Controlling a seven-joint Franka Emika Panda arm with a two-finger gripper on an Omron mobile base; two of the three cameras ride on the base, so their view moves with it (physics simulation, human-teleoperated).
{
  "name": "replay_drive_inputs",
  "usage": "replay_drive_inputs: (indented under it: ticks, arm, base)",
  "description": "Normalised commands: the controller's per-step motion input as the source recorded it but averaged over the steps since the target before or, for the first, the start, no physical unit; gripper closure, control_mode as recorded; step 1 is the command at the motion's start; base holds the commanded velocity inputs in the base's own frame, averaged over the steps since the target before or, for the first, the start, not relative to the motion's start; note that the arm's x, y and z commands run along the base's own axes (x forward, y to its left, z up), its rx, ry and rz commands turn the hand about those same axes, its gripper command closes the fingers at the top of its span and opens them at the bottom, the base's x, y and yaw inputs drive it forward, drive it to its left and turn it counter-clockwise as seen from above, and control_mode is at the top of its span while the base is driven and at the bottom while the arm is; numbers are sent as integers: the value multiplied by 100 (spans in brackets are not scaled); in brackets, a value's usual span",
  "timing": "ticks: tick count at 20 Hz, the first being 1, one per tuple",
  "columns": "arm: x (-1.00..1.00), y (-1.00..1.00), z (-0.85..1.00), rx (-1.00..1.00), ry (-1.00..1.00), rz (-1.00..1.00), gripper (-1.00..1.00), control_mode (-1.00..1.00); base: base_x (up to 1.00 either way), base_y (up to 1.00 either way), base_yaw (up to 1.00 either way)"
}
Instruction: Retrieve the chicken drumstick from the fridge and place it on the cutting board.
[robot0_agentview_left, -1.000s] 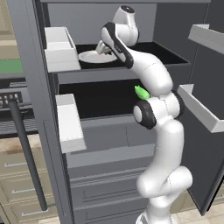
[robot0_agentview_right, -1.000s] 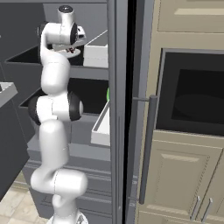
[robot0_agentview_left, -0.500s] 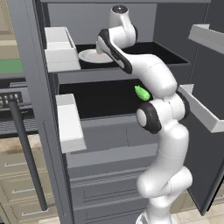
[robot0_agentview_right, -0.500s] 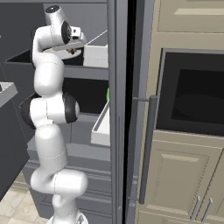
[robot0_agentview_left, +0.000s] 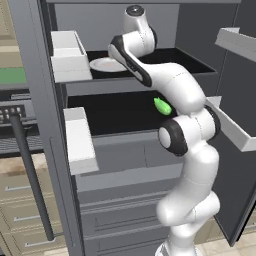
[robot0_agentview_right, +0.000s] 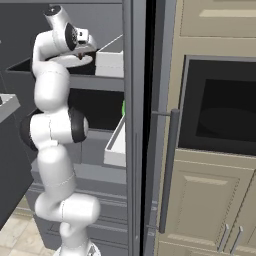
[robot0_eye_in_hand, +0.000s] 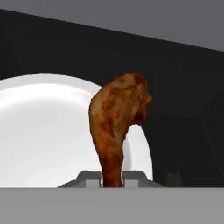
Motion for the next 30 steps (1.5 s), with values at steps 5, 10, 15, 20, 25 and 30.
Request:
replay_drive_inputs:
  ticks: [5, 10, 15, 20, 25, 30]
  arm:
    - [-34, -14, 6, 3, -8, -9, 100, -100]
    - [-65, -16, 0, 0, -17, -10, 100, -100]
    - [-64, -8, 17, 3, -12, -11, 100, -100]
    - [-72, -1, 1, 4, 0, -14, 100, -100]
    - [-94, 0, 29, 6, 0, -14, 100, -100]
    - [-95, 0, 16, 10, 0, -14, 100, -100]
  base:
    - [0, 0, 0]
    - [0, 0, 0]
    - [0, 0, 0]
    - [0, 0, 0]
    - [0, 0, 0]
    - [0, 0, 0]
